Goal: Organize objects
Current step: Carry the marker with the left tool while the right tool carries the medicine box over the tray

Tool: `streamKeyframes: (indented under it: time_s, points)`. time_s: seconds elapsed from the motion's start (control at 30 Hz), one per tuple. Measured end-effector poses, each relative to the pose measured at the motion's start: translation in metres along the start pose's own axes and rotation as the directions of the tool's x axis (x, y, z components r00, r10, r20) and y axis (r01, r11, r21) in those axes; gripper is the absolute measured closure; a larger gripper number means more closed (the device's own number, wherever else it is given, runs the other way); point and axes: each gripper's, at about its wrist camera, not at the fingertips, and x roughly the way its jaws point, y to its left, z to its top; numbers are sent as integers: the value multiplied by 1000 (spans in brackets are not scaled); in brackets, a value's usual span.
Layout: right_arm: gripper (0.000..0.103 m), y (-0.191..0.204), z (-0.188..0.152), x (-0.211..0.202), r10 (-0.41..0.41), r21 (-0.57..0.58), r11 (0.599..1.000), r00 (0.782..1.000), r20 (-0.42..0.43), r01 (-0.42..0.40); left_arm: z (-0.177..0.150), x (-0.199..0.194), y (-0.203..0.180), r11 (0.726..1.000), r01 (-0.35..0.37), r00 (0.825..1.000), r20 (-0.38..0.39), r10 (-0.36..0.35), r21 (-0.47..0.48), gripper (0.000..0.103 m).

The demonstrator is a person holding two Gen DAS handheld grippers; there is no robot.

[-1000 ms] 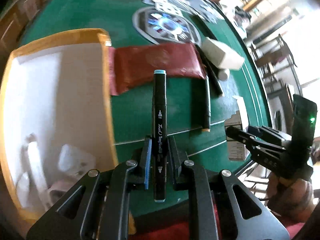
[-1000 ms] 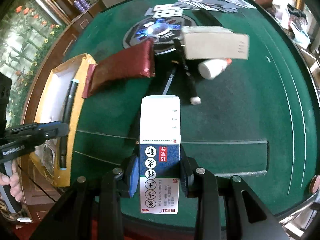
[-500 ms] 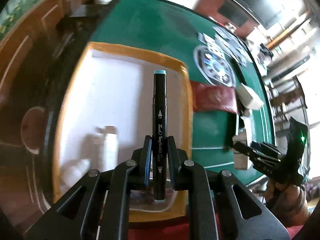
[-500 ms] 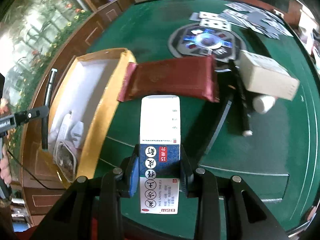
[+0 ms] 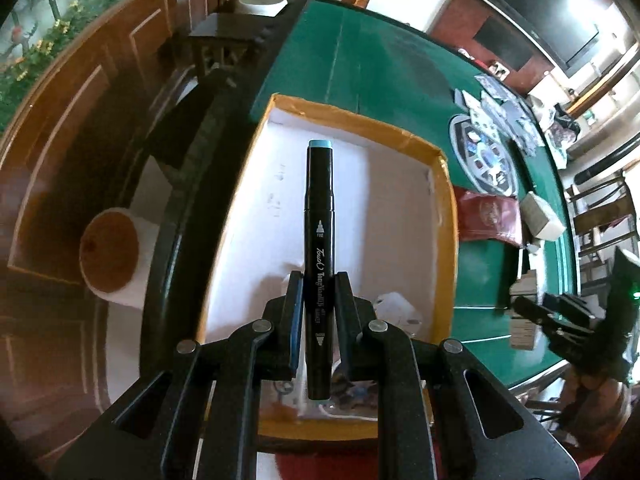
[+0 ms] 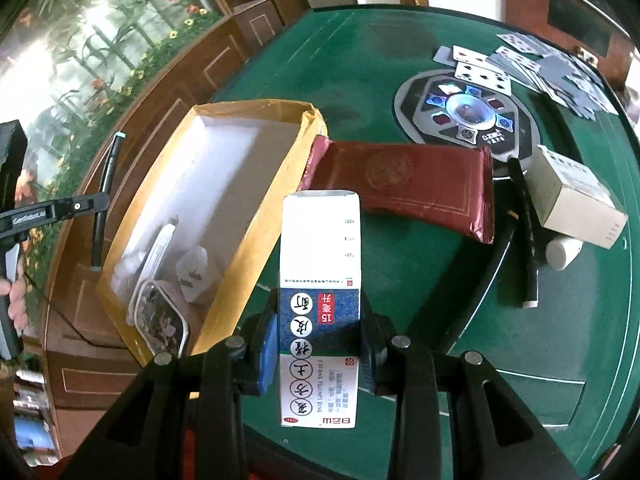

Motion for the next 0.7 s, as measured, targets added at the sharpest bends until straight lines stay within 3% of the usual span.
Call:
streamKeyframes:
  time_s: [0.2,0.37,0.7]
  points:
    - [70,-3,-7,-4,39,-46,998,999,-22,-40,3,12,8,998,-68,998,14,68,17,89]
    - [70,2,-10,5,51,-67,996,997,-59,-55,7,34,11,988,-114,993,-1,115,107,89]
    - [70,29,2,11,18,-39,999,1000,-24,-19,22,68,33,982,-48,998,-20,53,181,89]
